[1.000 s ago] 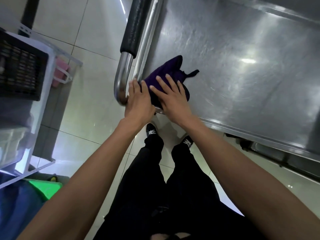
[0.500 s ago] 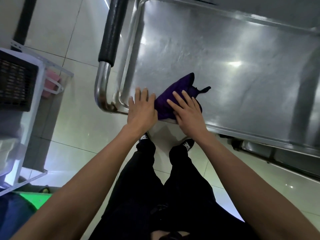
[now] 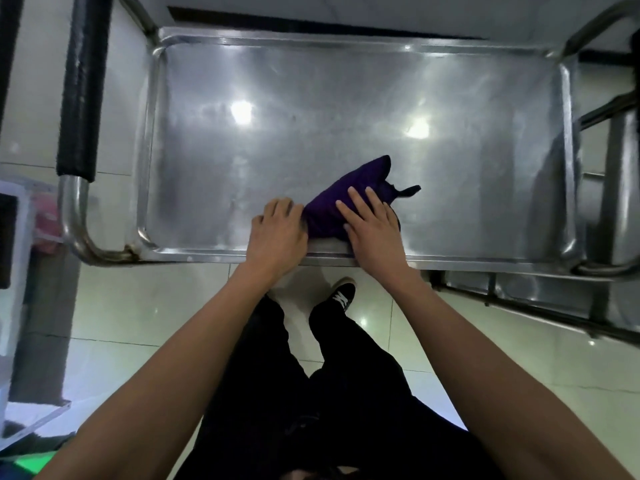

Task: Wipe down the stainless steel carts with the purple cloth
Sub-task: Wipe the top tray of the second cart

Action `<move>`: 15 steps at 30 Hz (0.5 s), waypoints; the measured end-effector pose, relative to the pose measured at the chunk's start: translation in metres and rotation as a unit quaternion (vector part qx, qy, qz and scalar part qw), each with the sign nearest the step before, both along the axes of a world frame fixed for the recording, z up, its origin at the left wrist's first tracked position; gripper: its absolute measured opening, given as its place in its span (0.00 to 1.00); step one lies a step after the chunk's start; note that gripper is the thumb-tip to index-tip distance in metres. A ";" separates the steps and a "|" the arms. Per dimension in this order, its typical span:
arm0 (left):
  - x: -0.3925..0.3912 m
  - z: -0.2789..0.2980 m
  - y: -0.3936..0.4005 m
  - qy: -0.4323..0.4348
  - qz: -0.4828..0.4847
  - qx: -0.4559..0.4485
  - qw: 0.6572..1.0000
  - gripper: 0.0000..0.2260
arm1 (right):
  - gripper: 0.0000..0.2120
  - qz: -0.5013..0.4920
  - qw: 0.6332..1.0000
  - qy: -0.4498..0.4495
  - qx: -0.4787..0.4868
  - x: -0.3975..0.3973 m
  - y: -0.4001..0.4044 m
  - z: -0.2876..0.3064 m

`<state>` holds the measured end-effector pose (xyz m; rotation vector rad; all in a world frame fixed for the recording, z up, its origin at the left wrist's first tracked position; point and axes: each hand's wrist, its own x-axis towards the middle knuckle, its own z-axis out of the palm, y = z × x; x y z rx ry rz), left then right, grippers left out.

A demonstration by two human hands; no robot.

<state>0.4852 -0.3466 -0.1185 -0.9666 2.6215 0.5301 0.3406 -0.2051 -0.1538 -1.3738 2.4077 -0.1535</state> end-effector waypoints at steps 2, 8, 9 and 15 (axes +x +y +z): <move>-0.009 -0.001 0.005 -0.002 -0.002 0.001 1.000 0.17 | 0.22 -0.013 1.000 0.005 0.001 -0.007 0.006 -0.001; -0.025 -0.008 -0.006 0.019 0.012 -0.002 1.000 0.14 | 0.25 -0.011 1.000 -0.004 0.026 -0.008 -0.003 -0.001; -0.027 -0.010 -0.013 0.025 0.015 -0.001 1.000 0.14 | 0.25 -0.012 1.000 -0.006 0.022 -0.009 -0.005 0.000; -0.047 -0.016 -0.045 0.056 0.009 0.012 0.998 0.15 | 0.30 -0.016 0.998 0.024 0.060 -0.012 -0.012 0.008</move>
